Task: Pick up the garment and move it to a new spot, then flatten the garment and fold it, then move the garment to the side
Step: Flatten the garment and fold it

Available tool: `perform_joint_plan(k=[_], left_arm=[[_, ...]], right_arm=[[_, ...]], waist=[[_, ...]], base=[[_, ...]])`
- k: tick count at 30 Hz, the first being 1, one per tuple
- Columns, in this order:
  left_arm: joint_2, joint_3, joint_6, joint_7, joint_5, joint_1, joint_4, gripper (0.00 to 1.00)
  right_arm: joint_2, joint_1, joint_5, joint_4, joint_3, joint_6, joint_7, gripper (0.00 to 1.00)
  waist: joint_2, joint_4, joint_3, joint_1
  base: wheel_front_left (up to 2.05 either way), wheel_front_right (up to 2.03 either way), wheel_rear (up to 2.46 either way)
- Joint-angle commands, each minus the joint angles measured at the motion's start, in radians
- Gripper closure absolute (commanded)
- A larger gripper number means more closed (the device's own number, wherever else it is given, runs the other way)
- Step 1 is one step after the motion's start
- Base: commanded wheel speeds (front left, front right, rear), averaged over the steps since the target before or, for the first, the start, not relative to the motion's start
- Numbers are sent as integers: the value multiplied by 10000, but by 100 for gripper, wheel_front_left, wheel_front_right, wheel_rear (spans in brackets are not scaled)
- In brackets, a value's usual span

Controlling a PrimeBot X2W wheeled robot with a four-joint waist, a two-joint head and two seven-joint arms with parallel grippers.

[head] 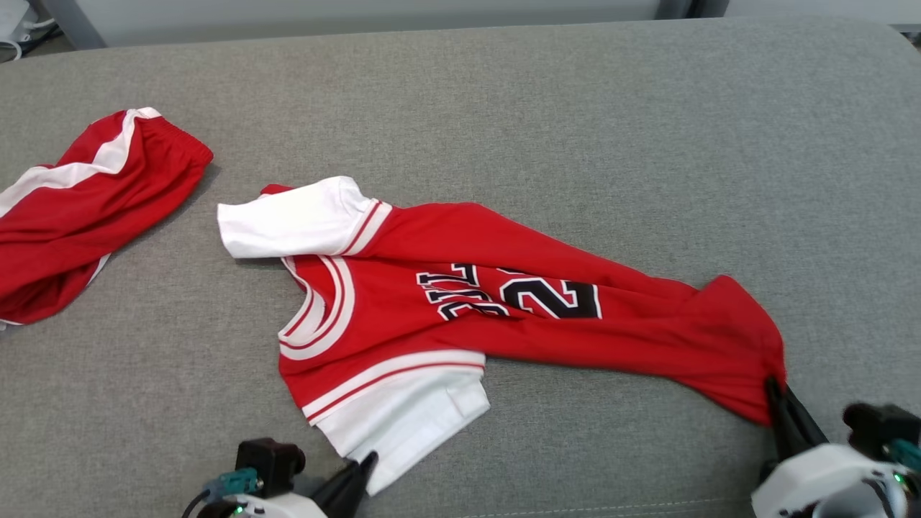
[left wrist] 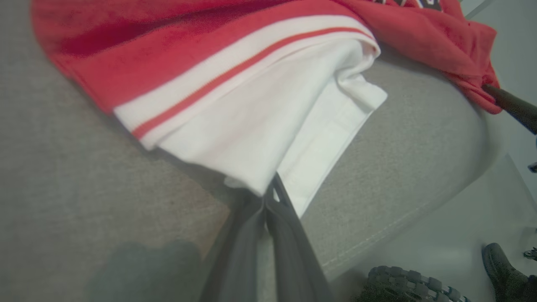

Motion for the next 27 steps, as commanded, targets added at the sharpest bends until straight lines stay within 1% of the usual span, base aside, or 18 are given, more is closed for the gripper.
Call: perform_joint_plan(k=[1, 5, 6, 8, 10, 11, 13, 15, 16, 17, 18, 20, 22, 23, 25, 27], left_arm=[[298, 244, 193, 183, -140, 214, -432, 100], [629, 449, 501, 606, -548, 837, -1508, 100], [710, 550, 555, 685, -693, 959, -1842, 100], [921, 725, 428, 1042, -1100, 955, -2479, 100], [1171, 1042, 16, 1559, -1656, 280, -2995, 100], [1365, 1192, -259, 2003, -1930, -354, -3062, 100], [1731, 1465, -637, 3133, -2414, -2135, -2657, 100], [1812, 1759, -792, 4417, -3065, -4357, -1589, 100], [1772, 1978, -799, 4866, -3301, -5569, -899, 100], [1702, 2284, -710, 5059, -3420, -6809, -174, 100], [1673, 2543, -649, 5022, -3330, -8042, 480, 100], [1779, 2869, -588, 4295, -2545, -10401, 1537, 100], [1638, 2818, -752, 3354, -1779, -12152, 2317, 100], [1510, 2772, -844, 2876, -1511, -12791, 2617, 100], [1341, 2446, -1036, 2434, -1142, -13551, 3026, 100], [1164, 2352, -1146, 1760, -1137, -13574, 3109, 100]], right_arm=[[-235, 453, 112, -493, -6, 10, -199, 100], [-285, 1392, 108, -1527, -514, 10, -59, 100], [-205, 1550, 254, -1845, -648, 10, 53, 100], [-42, 1574, 814, -2475, -761, 10, 528, 100], [-141, 922, 1344, -2973, -520, 10, 1218, 100], [-244, 288, 1631, -3098, -311, 10, 1633, 100], [-441, -1569, 2154, -3001, 207, 10, 2467, 100], [-569, -3976, 2470, -2357, 761, 10, 3212, 100], [-533, -5271, 2583, -1856, 918, 10, 3376, 100], [-516, -6560, 2533, -1240, 1000, 10, 3435, 100], [-481, -7858, 2372, -667, 1035, 10, 3251, 100], [-218, -10222, 2166, 556, 536, 10, 2445, 100], [-112, -11939, 1819, 1488, 318, 10, 1409, 100], [-109, -12490, 1737, 1949, 361, 10, 1193, 100], [-178, -13116, 1687, 2621, 859, 10, 1236, 100], [-246, -13002, 1968, 2891, 1580, 10, 1463, 100]], waist=[[-1, 68, 28, 0], [-1, 174, 149, 0], [-1, 189, 161, 0], [-1, 228, 203, 0], [-1, 279, 256, 0], [-1, 304, 251, 0], [-1, 281, 126, 0], [-1, 160, -31, 0], [-1, 70, -152, 0], [-1, -38, -265, 0], [-1, -154, -338, 0], [-1, -338, -370, 0], [-1, -325, -478, 0], [-1, -263, -510, 0], [-1, -138, -452, 0], [-1, 15, -415, 0]], base=[[0, 0, 0], [0, 0, 0], [0, 0, 0], [0, 0, 0], [0, 0, 0], [0, 0, 0], [0, 0, 0], [0, 0, 0], [0, 0, 0], [0, 0, 0], [0, 0, 0], [0, 0, 0], [0, 0, 0], [0, 0, 0], [0, 0, 0], [0, 0, 0]])
